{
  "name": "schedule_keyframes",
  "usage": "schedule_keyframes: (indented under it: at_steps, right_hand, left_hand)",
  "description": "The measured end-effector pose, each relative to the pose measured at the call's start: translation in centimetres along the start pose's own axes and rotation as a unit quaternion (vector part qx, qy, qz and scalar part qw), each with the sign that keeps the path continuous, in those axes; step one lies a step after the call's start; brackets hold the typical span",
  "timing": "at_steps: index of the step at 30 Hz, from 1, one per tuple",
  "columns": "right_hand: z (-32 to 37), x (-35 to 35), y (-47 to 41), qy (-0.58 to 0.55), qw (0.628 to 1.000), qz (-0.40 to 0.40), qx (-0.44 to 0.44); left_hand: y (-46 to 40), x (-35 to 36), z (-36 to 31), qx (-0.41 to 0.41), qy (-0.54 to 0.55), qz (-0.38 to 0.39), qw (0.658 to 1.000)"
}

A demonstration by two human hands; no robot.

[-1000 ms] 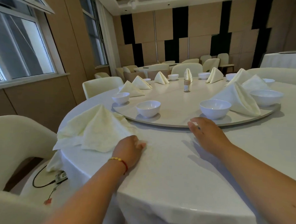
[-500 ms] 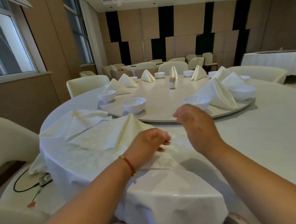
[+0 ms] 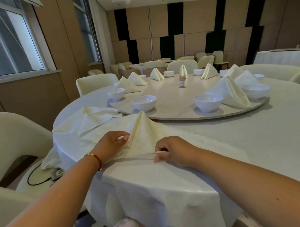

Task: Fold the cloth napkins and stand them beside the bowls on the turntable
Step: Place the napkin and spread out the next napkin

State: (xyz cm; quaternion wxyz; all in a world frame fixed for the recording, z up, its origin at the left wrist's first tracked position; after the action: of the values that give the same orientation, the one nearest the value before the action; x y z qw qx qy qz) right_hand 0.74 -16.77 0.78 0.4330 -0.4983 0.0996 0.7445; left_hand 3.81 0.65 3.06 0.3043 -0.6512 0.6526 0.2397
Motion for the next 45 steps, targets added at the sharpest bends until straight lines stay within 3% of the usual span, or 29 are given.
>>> schedule_keyframes:
  at_steps: [6,10,12,17,26,29,33,37,41,45]
  right_hand:
    - [-3.5,-6.2,5.0,0.056,0.997,0.026,0.048]
    - [-6.1,-10.2,8.4,0.134,0.982,0.055,0.118]
    - [-5.3,-10.3,8.6,0.156,0.981,0.054,0.106]
    - [0.8,-4.4,5.9,0.069,0.997,0.035,-0.016]
    - [2.9,-0.6,2.3,0.018,0.998,-0.004,-0.059]
    - [2.8,-0.4,2.6,0.012,0.998,-0.004,-0.059]
    - [2.3,0.0,2.2,0.016,0.999,0.001,-0.028]
    - [2.0,0.3,1.7,0.004,1.0,0.01,-0.008]
    - [1.6,0.2,1.8,-0.024,1.0,0.009,0.012]
    - [0.4,-2.5,2.2,-0.135,0.985,-0.071,0.081]
  left_hand:
    - [0.4,2.9,-1.0,-0.013,0.013,0.096,0.995]
    - [0.2,3.6,-1.3,-0.026,0.04,0.105,0.993]
    - [0.0,3.5,-1.7,-0.012,0.016,0.09,0.996]
    - [-0.5,4.1,-1.9,-0.007,-0.026,0.07,0.997]
    - [-2.1,6.7,-5.4,-0.018,-0.01,0.03,0.999]
    - [-2.4,7.6,-6.8,0.026,-0.042,0.028,0.998]
    - [-2.0,9.7,-7.6,0.087,-0.122,0.111,0.983]
    - [-2.6,8.5,-6.4,0.026,-0.054,0.123,0.991]
    - [-3.2,5.0,-5.1,-0.009,-0.007,0.067,0.998]
    - [-4.3,1.0,-3.6,-0.055,0.055,0.066,0.995]
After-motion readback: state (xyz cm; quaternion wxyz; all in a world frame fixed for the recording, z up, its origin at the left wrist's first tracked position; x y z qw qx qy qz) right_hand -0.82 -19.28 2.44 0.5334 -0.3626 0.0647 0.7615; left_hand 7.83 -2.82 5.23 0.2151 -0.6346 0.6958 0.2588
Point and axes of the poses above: each hand's wrist, its own y-axis away from the middle knuckle, its own x-axis out of the palm, z = x × y, the point moved 10 cm from there along -y, towards the middle knuckle, and after that the axes turned 12 degrees about -x, right-handed, at the moved point
